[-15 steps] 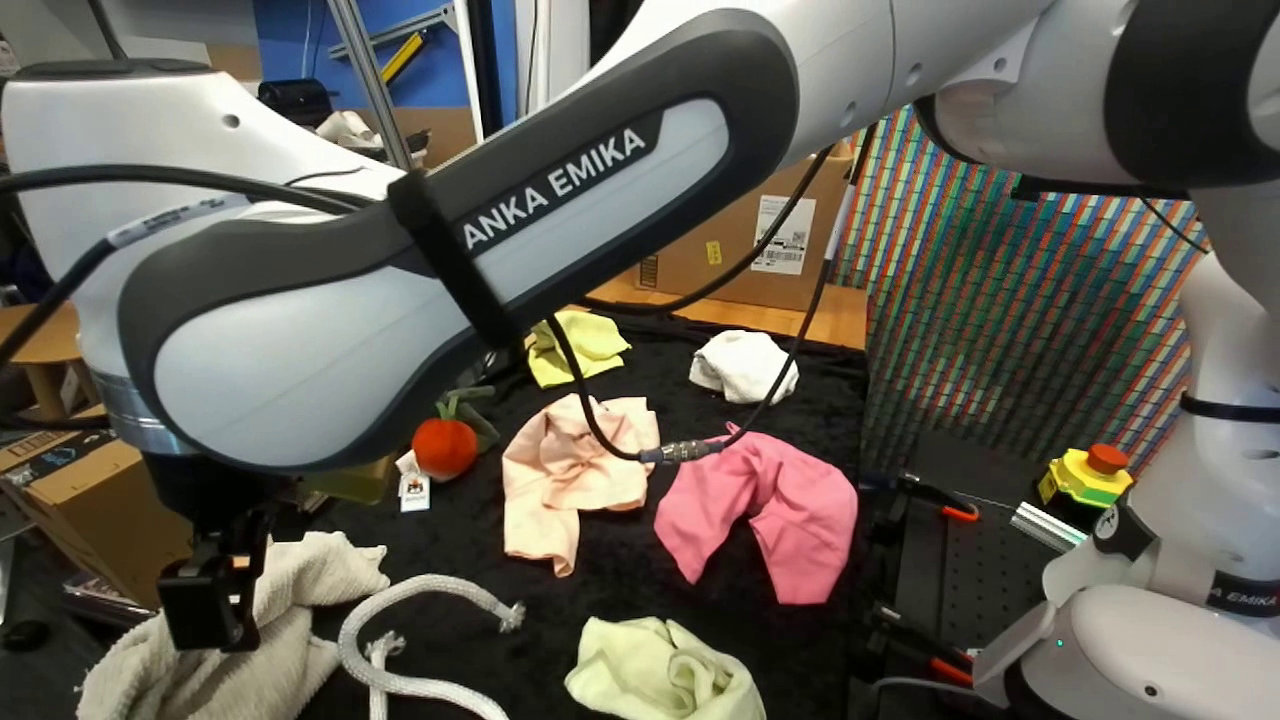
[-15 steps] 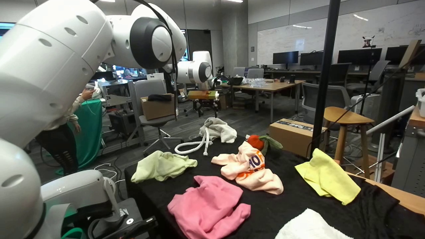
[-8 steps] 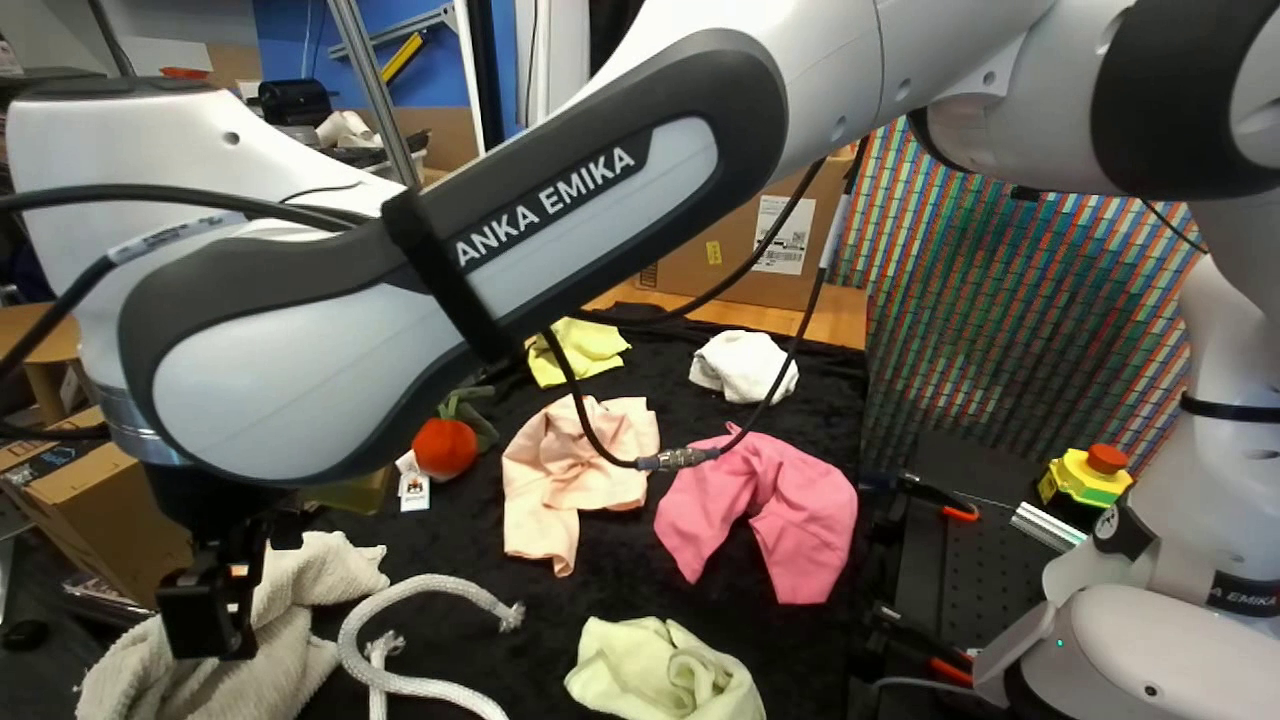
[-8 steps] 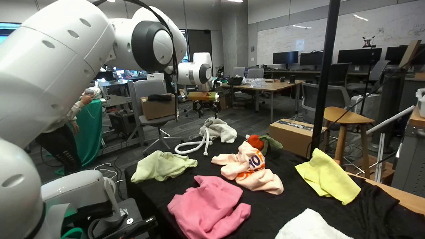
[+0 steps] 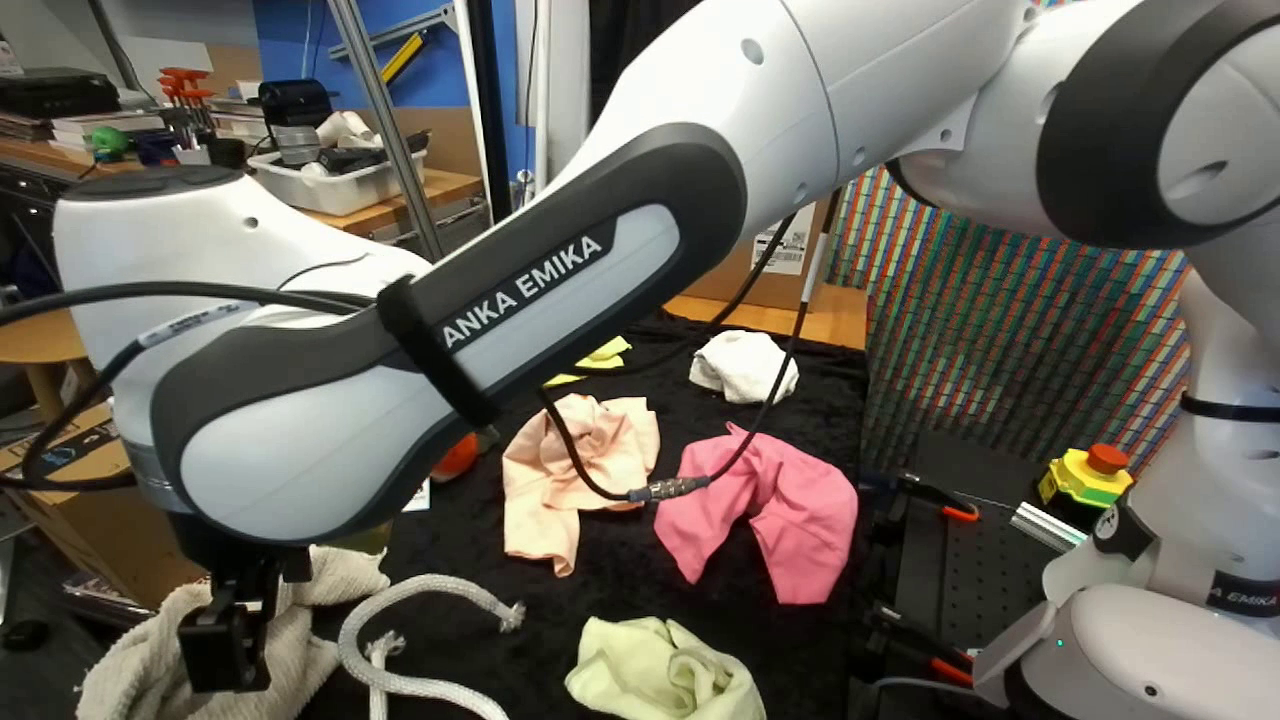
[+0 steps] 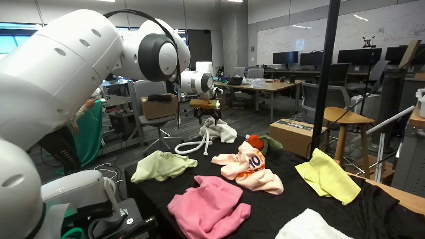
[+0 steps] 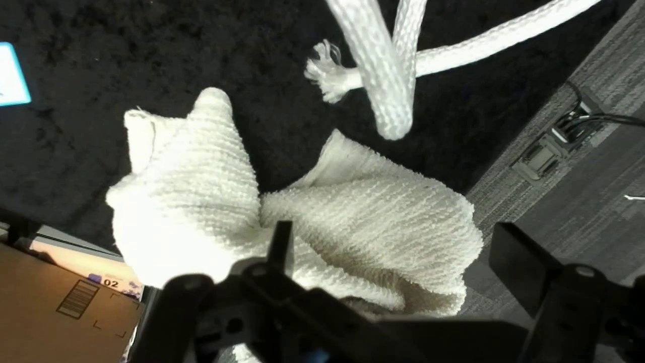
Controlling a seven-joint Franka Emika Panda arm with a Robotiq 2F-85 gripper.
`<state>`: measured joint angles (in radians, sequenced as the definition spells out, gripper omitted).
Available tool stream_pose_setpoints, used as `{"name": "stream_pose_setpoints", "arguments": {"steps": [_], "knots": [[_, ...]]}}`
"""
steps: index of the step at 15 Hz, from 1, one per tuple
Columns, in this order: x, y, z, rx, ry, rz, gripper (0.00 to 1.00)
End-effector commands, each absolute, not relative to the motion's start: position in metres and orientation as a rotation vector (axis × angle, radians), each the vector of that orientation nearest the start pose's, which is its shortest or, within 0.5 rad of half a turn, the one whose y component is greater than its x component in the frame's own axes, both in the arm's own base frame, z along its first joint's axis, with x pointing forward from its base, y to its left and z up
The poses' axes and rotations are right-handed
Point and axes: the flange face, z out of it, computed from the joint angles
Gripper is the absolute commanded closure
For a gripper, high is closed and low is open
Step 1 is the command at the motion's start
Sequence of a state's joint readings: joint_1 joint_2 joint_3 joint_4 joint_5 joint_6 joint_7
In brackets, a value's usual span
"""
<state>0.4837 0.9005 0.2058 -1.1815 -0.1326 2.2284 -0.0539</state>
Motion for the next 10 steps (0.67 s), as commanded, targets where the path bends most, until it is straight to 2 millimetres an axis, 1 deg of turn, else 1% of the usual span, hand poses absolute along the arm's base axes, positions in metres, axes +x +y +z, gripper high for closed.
{"name": "stream_pose_setpoints", "arguments": {"steps": [1,4,10], "knots": [[0.646,0.460,0.257,-2.786,-1.073,-0.264,0.00],[0.653,0.462,0.249,-2.775,-1.066,-0.316,0.00],[0.664,0.458,0.235,-2.779,-1.056,-0.427,0.00]]}}
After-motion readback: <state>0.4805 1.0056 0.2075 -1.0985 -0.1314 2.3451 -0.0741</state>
